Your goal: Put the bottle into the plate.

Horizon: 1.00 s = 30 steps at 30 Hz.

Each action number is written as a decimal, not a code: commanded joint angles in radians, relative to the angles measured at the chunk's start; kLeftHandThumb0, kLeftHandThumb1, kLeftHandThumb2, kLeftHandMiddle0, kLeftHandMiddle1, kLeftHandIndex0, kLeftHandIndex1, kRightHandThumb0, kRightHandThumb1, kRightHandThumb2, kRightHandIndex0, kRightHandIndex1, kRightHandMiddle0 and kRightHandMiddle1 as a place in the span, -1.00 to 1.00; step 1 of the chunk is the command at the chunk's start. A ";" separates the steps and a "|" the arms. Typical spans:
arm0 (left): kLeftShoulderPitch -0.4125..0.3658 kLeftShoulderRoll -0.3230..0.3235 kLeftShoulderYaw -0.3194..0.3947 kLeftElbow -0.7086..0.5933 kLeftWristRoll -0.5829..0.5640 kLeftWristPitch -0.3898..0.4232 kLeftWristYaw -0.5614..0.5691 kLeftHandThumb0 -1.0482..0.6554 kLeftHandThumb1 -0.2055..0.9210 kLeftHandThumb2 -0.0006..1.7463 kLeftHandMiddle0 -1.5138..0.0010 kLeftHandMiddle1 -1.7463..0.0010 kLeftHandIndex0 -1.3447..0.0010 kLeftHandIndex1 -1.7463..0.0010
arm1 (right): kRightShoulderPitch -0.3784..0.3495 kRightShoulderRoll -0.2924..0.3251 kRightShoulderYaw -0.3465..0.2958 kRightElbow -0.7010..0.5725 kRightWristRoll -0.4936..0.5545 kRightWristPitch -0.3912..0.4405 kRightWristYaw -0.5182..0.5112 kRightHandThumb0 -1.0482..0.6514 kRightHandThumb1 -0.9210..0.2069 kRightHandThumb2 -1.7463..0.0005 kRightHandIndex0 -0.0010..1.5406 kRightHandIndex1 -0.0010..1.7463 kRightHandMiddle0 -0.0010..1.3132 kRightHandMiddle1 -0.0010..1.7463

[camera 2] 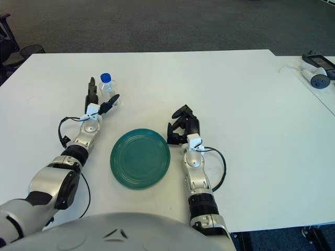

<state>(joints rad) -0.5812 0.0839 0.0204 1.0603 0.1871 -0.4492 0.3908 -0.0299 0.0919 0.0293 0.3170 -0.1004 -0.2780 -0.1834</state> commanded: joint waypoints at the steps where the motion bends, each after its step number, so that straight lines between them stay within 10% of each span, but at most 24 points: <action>1: -0.035 0.014 0.000 0.011 -0.001 -0.007 -0.010 -1.00 0.92 -0.97 0.97 0.99 1.00 1.00 | 0.031 0.009 0.003 0.049 0.006 0.045 0.006 0.23 0.61 -0.86 0.13 0.87 -0.06 1.00; 30: -0.049 0.022 -0.030 0.020 0.017 0.003 -0.048 -1.00 1.00 -0.94 0.91 0.97 0.99 1.00 | 0.035 0.020 0.006 0.057 -0.001 0.037 -0.007 0.23 0.57 -0.86 0.09 0.92 -0.08 1.00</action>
<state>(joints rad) -0.6052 0.0975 -0.0043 1.0720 0.2011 -0.4486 0.3522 -0.0301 0.1005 0.0295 0.3229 -0.1034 -0.2853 -0.1937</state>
